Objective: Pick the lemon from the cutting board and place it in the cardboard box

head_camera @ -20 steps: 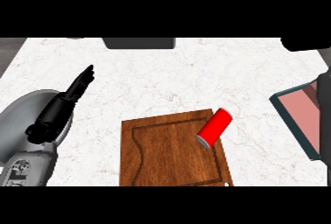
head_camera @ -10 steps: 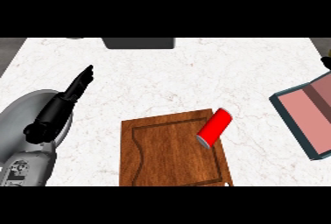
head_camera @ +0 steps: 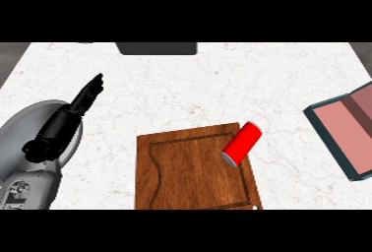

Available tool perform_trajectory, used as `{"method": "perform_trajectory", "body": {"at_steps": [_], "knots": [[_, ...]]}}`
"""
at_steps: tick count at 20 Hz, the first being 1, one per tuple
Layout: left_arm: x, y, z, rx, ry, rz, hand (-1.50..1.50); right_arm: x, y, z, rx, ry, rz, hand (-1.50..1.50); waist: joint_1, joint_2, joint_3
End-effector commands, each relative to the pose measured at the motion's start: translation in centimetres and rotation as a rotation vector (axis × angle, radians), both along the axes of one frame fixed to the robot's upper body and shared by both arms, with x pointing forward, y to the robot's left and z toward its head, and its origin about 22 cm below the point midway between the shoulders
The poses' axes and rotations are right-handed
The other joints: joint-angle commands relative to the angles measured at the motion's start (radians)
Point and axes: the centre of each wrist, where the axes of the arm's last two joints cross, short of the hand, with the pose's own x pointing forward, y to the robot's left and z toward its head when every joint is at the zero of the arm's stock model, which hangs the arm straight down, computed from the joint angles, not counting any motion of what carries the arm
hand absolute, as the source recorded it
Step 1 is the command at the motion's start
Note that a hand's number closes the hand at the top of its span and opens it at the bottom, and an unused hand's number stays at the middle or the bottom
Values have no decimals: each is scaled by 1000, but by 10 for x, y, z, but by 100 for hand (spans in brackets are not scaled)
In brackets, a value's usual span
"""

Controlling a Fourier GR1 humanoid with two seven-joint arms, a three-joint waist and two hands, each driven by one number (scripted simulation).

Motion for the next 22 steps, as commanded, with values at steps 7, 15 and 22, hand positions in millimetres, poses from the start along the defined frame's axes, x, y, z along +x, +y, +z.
{"method": "perform_trajectory", "body": {"at_steps": [7,15,22], "knots": [[-9,-16,-4,-11,-9,13,0,-25,-27,1,186,-268,200,-150,-3,-8,1],[-4,9,-3,-1,-9,16,0,-34,-50,-5,682,-912,-74,-150,-11,-8,2],[-11,17,-9,-2,-9,-10,0,-71,-108,-11,692,-1048,-215,-150,5,2,1]]}}
